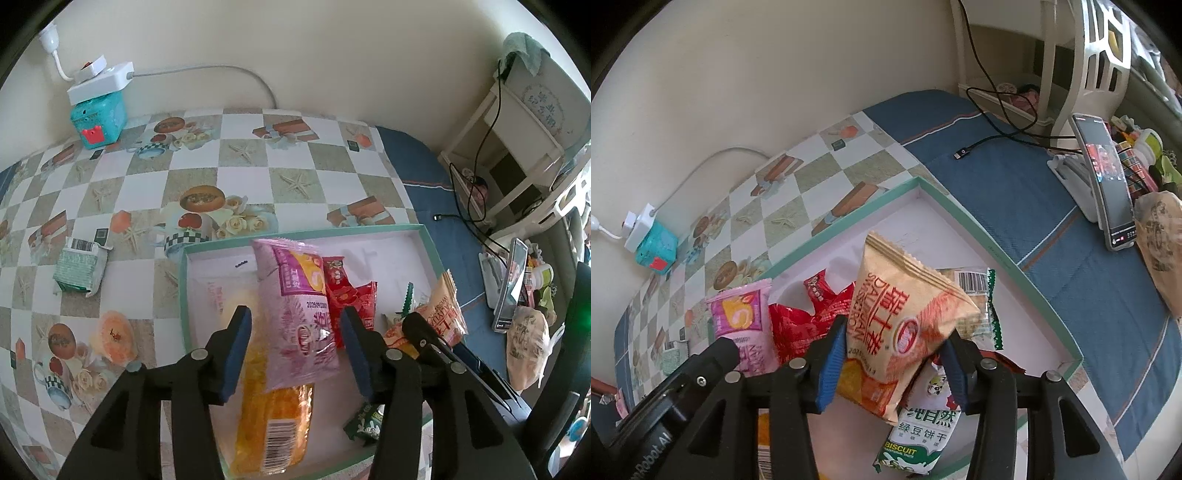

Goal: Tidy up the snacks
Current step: 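Lower both snacks into the tray and open both grippers, then move both grippers back to the green biscuit pack and orange jelly cup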

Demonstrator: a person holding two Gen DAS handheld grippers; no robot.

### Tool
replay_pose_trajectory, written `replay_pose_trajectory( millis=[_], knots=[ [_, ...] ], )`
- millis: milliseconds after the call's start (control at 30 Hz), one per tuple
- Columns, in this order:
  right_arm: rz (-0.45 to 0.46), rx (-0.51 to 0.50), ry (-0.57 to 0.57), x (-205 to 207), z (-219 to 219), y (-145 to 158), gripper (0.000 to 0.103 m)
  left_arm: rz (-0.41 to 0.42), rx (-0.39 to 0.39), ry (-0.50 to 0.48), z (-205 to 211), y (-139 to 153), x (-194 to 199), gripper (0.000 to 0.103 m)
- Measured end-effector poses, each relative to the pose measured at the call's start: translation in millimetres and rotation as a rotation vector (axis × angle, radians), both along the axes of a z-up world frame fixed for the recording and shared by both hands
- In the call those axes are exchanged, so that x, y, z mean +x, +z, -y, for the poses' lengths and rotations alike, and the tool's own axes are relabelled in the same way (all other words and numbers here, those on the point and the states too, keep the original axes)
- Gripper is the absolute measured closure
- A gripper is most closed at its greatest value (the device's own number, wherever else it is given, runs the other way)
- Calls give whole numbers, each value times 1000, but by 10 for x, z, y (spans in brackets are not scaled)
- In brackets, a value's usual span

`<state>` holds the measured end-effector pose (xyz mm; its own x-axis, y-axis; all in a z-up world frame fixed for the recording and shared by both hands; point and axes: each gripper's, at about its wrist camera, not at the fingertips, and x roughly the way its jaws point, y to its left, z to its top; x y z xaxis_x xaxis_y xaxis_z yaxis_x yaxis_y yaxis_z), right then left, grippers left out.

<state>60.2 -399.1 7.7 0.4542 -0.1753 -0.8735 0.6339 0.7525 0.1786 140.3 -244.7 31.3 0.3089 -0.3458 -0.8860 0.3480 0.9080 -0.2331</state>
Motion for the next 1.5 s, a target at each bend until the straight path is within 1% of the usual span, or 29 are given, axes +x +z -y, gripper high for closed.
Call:
replay_pose_trajectory(
  millis=[67,200,267,400,467,500,533,567,600,667,700,733,767,800,867,900,933,1133,1500],
  knots=[
    [1,2,-1,-7,3,12,44,0,1,5,-17,15,2,50],
    [9,-1,-1,-11,-4,51,42,5,-7,20,-80,56,20,49],
    [11,-7,2,-10,-12,78,37,4,-10,32,-129,75,39,48],
    [14,-19,2,-12,-23,134,36,9,-15,64,-233,104,71,46],
    [10,-26,4,-9,-31,150,24,12,-4,90,-308,115,99,45],
    [9,-29,4,-8,-34,156,24,11,3,101,-343,111,117,45],
    [9,-31,6,-5,-41,163,24,7,10,113,-377,104,136,42],
    [8,-32,8,-1,-48,167,24,5,14,121,-402,97,144,33],
    [7,-34,12,3,-56,172,24,5,22,134,-437,87,158,29],
    [3,-42,19,14,-73,179,22,15,50,165,-513,72,194,27],
    [0,-47,22,21,-83,179,19,20,70,177,-542,62,207,26],
    [-3,-50,25,25,-89,177,9,24,88,186,-565,51,217,21],
    [-4,-54,27,27,-95,176,1,29,108,193,-586,35,227,16],
    [-3,-57,28,32,-100,175,1,39,137,205,-613,17,237,15],
    [-6,-60,31,39,-106,172,0,51,169,221,-656,-4,248,13],
    [-10,-62,34,45,-109,165,0,55,180,229,-677,-14,254,12],
    [-15,-63,37,52,-116,154,0,57,187,237,-701,-25,260,9],
    [-40,-60,41,74,-123,95,0,49,193,267,-773,-77,315,7],
    [-47,-61,43,78,-169,103,0,53,218,264,-840,-58,332,7]
  ],
)
